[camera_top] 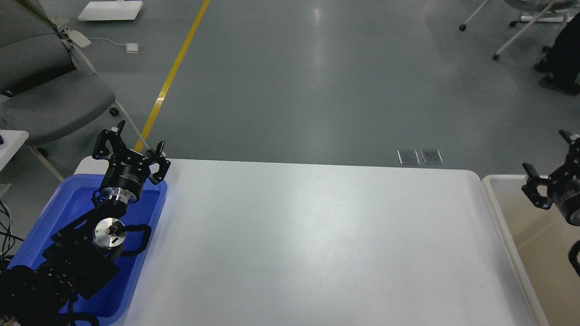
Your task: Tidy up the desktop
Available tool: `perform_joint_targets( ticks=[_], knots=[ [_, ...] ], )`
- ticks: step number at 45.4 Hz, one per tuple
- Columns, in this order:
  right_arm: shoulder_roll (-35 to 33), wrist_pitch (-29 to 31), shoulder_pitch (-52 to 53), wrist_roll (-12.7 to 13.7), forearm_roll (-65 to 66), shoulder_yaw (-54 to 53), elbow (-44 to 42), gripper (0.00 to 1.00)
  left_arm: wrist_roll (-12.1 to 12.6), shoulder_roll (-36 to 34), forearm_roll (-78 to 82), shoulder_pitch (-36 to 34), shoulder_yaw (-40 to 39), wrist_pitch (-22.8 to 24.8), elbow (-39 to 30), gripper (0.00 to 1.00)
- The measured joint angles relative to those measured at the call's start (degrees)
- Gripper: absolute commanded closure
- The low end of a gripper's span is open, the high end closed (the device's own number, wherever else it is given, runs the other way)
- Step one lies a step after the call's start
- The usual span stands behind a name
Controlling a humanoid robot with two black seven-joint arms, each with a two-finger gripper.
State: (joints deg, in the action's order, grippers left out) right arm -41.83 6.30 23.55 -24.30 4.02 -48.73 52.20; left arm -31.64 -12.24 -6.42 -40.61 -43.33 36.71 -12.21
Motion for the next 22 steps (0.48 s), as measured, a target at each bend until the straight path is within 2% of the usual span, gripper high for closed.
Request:
perform_joint_targets(
  ticks=[11, 22],
  knots=[
    [8.4, -3.2, -2.0, -3.7, 5.8, -5.5, 2.9, 0.0, 0.0, 0.0, 0.0, 0.0, 0.0, 0.0, 0.0, 0.0],
    [14.3, -4.9, 0.7, -4.9, 8.9, -6.5, 0.3, 0.0, 0.0, 0.0, 0.0, 0.0, 0.0, 0.0, 0.0, 0.0]
  ],
)
